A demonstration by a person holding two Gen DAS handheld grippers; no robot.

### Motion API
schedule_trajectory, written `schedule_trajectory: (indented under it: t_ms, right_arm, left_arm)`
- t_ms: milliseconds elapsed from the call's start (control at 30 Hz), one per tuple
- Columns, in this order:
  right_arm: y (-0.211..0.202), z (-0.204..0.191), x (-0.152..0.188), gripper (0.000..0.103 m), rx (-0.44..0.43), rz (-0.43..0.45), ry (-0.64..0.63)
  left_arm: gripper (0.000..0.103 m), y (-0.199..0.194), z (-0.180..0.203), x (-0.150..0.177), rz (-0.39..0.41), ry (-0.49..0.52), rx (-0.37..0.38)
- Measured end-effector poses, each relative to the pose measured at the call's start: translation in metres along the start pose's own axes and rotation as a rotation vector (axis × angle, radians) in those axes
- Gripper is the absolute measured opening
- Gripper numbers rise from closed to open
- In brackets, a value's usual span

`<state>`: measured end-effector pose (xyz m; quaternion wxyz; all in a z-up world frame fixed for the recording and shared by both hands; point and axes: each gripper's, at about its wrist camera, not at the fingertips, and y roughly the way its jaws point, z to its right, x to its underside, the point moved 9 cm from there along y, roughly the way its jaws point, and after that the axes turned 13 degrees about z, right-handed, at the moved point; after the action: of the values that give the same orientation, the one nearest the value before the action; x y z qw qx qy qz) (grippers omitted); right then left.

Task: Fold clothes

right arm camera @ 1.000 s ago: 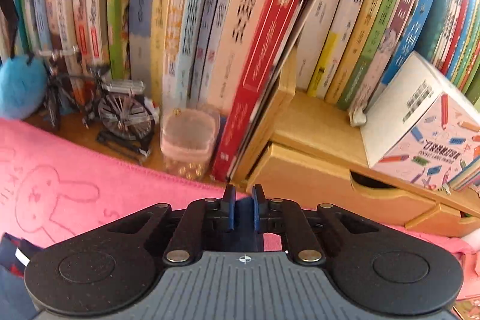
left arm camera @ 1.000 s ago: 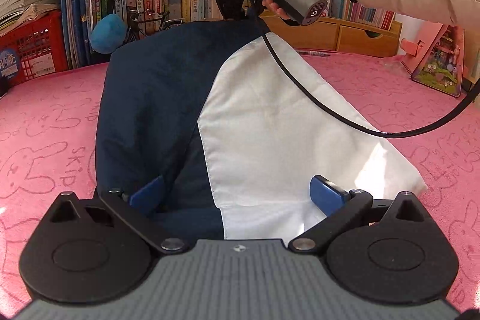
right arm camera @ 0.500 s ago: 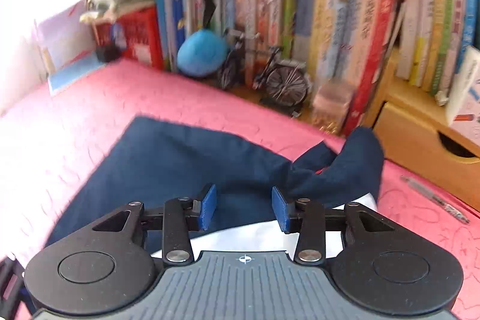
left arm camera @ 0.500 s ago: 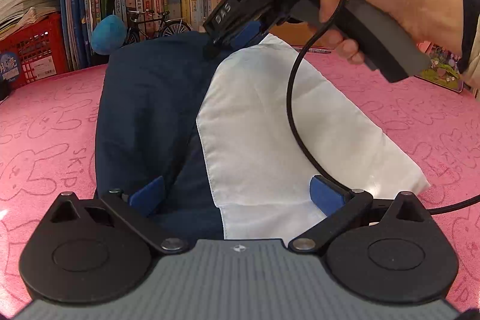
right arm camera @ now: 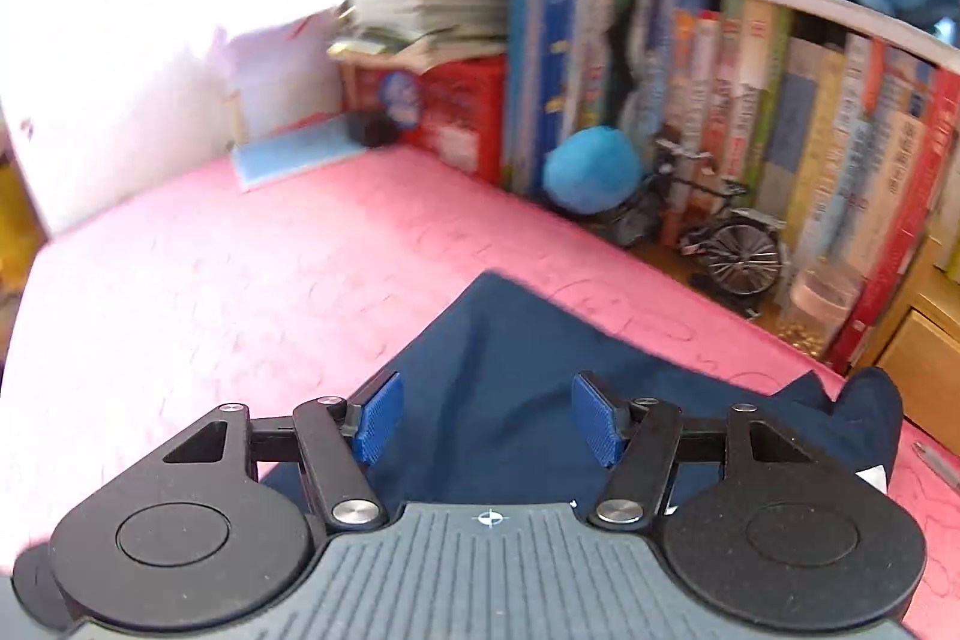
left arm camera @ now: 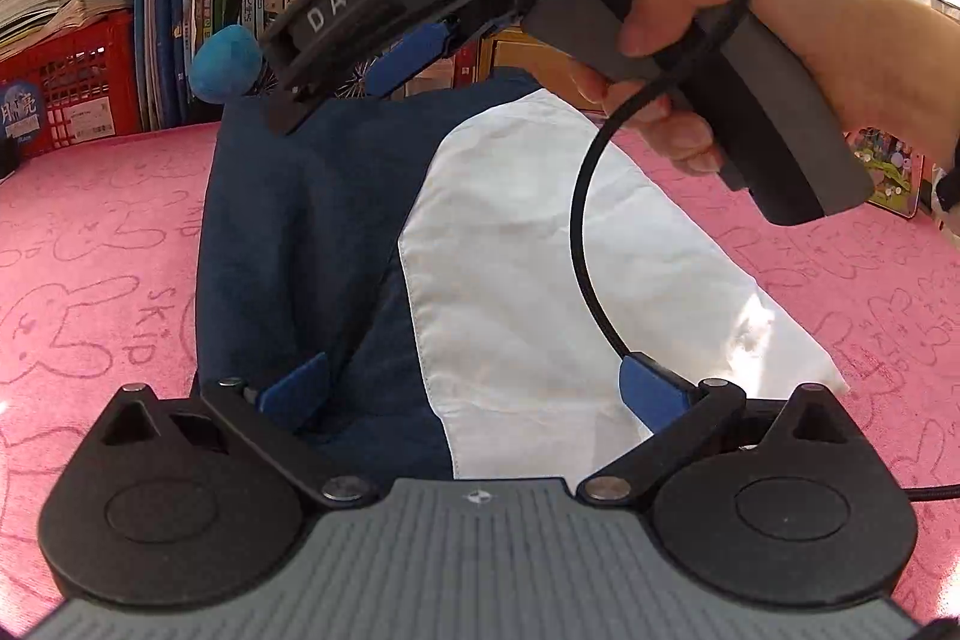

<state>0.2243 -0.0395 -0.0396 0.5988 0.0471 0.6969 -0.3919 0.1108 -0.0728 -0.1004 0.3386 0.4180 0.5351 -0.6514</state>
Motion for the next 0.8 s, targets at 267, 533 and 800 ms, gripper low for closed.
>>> schedule_trajectory:
  t_ms: [267, 533, 800]
  right_arm:
    - [0.084, -0.028, 0.010, 0.077, 0.005, -0.014, 0.029]
    - [-0.040, -0.018, 0.010, 0.096, 0.033, 0.074, 0.027]
    - [-0.163, 0.045, 0.160, 0.100, 0.258, -0.005, 0.370]
  left_arm:
    - [0.103, 0.002, 0.000, 0.000, -0.018, 0.033, -0.036]
    - [0.103, 0.003, -0.001, -0.004, -0.022, 0.043, -0.033]
    - [0.103, 0.003, 0.017, -0.002, -0.036, 0.143, 0.020]
